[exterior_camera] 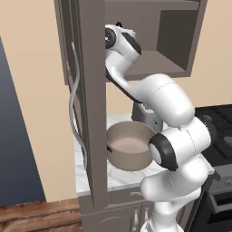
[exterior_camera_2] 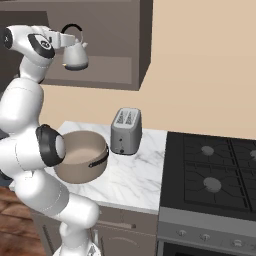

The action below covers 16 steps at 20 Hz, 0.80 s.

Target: Pick the kettle from the cabinet and place it on a stove burner. Then pick the pot from the counter and place it on another stove burner. Finally, turn both burners on.

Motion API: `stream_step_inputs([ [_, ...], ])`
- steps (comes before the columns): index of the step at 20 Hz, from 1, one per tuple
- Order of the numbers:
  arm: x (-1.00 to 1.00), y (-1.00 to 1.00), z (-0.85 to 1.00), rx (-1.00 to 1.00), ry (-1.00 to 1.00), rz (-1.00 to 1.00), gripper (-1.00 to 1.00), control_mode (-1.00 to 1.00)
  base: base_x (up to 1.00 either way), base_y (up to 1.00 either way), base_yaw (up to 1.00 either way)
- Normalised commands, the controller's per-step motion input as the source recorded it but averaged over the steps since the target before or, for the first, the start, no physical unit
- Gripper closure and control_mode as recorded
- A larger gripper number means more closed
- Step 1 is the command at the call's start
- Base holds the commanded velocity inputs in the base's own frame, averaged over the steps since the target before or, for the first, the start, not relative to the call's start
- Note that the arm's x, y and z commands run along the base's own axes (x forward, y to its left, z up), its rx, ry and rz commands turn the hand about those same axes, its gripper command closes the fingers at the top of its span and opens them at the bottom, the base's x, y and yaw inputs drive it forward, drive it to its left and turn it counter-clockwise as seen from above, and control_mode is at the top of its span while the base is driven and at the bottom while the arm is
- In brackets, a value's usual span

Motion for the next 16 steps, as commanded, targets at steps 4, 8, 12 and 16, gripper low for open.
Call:
stream_step_inputs([
  [4,-0.14,-0.02,0.0,0.0,-0.02,0.0,1.0,-1.0,0.0,0.0,0.0],
  [8,-0.31,-0.03,0.0,0.0,-0.06,0.0,1.0,-1.0,0.0,0.0,0.0],
  [12,-0.33,-0.06,0.0,0.0,-0.08,0.0,1.0,-1.0,0.0,0.0,0.0],
  [16,-0.23,-0.27,-0.01,0.0,-0.1,0.0,1.0,-1.0,0.0,0.0,0.0],
])
